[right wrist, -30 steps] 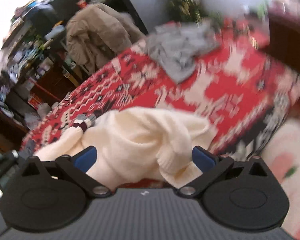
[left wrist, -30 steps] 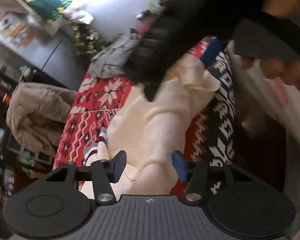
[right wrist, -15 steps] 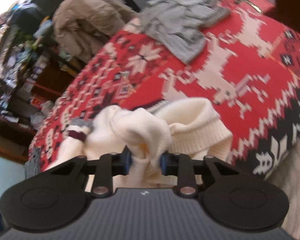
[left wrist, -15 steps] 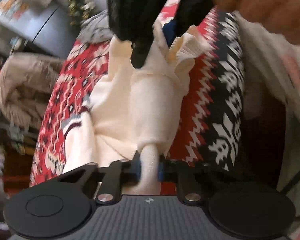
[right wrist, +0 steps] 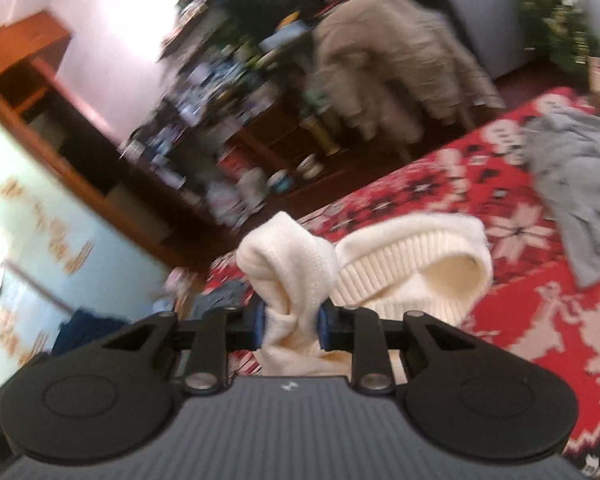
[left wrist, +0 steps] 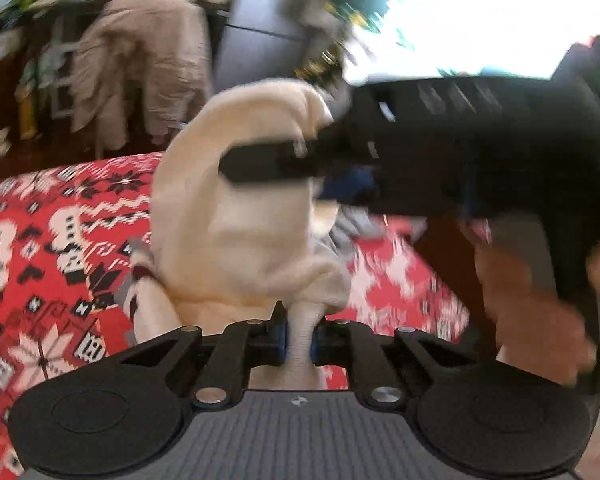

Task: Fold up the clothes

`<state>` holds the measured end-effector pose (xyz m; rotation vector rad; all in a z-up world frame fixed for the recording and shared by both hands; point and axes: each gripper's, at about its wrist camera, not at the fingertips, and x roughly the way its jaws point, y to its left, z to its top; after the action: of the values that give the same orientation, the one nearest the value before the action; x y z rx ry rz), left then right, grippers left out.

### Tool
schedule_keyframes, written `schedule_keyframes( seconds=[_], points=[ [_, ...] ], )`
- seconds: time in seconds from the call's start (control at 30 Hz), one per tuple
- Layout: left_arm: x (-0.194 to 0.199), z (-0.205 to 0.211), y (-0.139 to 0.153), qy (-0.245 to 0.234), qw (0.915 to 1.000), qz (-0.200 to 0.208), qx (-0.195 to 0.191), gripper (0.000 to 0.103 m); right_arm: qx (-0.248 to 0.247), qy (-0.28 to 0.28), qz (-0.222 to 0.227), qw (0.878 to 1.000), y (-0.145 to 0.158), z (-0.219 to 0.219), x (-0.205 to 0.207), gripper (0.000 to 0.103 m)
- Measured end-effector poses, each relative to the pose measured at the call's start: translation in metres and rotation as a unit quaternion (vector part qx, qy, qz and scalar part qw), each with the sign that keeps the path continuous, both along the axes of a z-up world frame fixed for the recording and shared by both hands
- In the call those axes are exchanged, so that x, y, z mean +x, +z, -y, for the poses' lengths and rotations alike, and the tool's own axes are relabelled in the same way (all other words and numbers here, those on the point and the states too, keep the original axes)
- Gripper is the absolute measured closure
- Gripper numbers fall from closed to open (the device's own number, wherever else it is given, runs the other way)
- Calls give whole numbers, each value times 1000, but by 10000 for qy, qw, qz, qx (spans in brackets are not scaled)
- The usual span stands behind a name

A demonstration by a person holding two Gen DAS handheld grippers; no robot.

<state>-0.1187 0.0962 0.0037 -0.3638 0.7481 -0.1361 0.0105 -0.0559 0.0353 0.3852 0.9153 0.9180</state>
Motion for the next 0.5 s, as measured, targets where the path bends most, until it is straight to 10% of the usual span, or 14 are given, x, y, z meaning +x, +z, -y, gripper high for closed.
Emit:
schedule_keyframes(
  seconds=[0.2, 0.37, 0.5],
  points=[
    [-3, -32, -59, 1036, 9838, -461, -1386, 93, -411, 667, -562, 9953, -30, -52, 5, 72],
    [-21, -37, -77, 1437, 9721, -290, -1830, 93, -508, 533, -728, 9946, -59, -66, 7, 59],
    [-26, -40, -78, 1473, 9731, -214, -1760, 84, -259, 416, -458, 9977, -45, -51, 1, 29]
  ],
)
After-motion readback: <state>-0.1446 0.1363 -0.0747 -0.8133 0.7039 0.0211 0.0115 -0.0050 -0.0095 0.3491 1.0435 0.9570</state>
